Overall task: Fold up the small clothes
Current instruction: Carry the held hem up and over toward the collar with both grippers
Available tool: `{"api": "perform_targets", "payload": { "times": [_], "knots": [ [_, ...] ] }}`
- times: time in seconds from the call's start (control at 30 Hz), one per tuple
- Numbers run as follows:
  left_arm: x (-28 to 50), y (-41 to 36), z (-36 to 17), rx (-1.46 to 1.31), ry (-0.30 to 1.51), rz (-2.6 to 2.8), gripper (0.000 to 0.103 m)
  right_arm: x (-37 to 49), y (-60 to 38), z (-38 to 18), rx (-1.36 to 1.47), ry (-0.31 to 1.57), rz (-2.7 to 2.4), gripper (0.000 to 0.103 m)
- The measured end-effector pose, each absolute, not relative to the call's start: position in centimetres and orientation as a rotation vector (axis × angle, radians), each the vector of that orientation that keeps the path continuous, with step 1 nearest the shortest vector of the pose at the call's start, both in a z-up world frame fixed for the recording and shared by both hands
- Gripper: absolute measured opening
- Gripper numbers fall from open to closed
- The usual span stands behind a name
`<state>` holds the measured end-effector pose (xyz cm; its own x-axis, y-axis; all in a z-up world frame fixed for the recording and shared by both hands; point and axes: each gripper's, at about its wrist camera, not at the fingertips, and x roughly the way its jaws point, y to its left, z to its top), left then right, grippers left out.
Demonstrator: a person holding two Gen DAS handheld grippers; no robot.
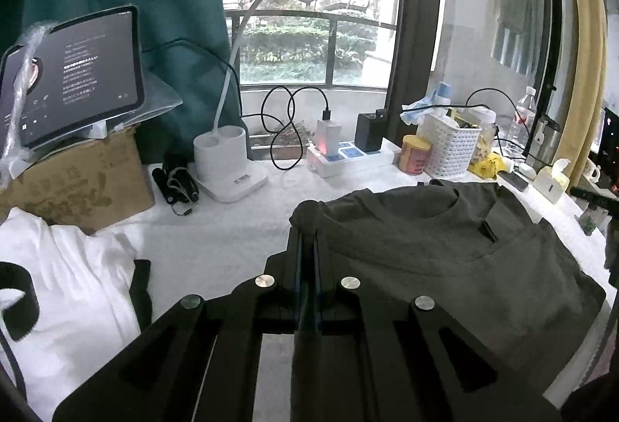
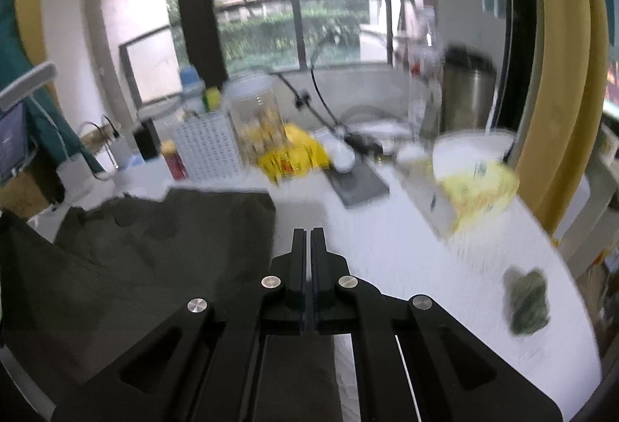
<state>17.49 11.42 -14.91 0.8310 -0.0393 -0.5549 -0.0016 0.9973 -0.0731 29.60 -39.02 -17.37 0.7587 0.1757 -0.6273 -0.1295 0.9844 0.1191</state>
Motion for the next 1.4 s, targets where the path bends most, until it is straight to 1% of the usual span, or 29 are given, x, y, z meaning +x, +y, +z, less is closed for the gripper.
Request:
{"api": "perform_targets", "payload": {
  "times": [0.03, 0.07, 0.1, 0.13, 0.17, 0.2, 0.47, 0.53, 0.57, 0.6, 0.63, 0.7, 0.87, 1.27, 1.4],
  "knots": [
    [17.5, 11.4, -14.9, -0.071, 0.591, -0.017, 0.003, 29.9, -39.1, -18.0, 0.078, 0.713, 0.175, 0.003],
    [17.4, 11.3, -14.9, -0.070, 0.594, -0.010, 0.003, 30.2, -39.2, -18.7, 0.085, 0.732, 0.178, 0.009],
    [17.4, 11.4, -14.9, -0.070, 0.594, -0.006, 0.003, 30.5, -39.3, -19.4, 0.089, 0.748, 0.175, 0.028],
    [17.4, 11.3, -14.9, -0.070, 0.596, -0.002, 0.003, 30.5, -39.3, -19.8, 0.089, 0.751, 0.176, 0.040],
    [17.4, 11.3, -14.9, -0.069, 0.598, 0.004, 0.003, 30.7, -39.3, -20.3, 0.089, 0.759, 0.183, 0.055],
    [17.4, 11.3, -14.9, -0.070, 0.599, 0.007, 0.003, 30.8, -39.3, -20.7, 0.086, 0.769, 0.187, 0.056],
    [17.9, 10.9, -15.2, -0.059, 0.629, 0.026, 0.003, 32.4, -38.8, -23.6, 0.077, 0.865, 0.234, 0.055],
    [18.0, 10.9, -15.5, -0.060, 0.639, 0.031, 0.003, 32.3, -38.5, -23.9, 0.061, 0.858, 0.239, 0.055],
    [18.0, 10.9, -15.5, -0.061, 0.642, 0.033, 0.003, 32.3, -38.3, -23.9, 0.048, 0.858, 0.242, 0.044],
    [18.0, 11.0, -15.6, -0.062, 0.644, 0.034, 0.003, 32.3, -38.1, -24.0, 0.033, 0.860, 0.244, 0.021],
    [18.0, 11.0, -15.7, -0.063, 0.646, 0.035, 0.003, 32.3, -37.7, -24.1, 0.017, 0.864, 0.256, 0.013],
    [18.1, 11.0, -15.7, -0.064, 0.646, 0.034, 0.003, 32.2, -37.3, -24.1, -0.004, 0.863, 0.266, 0.008],
    [18.2, 11.0, -15.4, -0.055, 0.641, 0.026, 0.003, 32.1, -37.6, -23.2, -0.004, 0.830, 0.248, 0.007],
    [18.2, 11.7, -13.7, -0.068, 0.576, 0.025, 0.003, 32.1, -38.1, -16.9, -0.020, 0.649, 0.228, 0.007],
    [18.7, 12.0, -13.2, -0.067, 0.553, 0.022, 0.003, 32.7, -37.9, -15.7, -0.032, 0.615, 0.231, 0.007]
  ]
}}
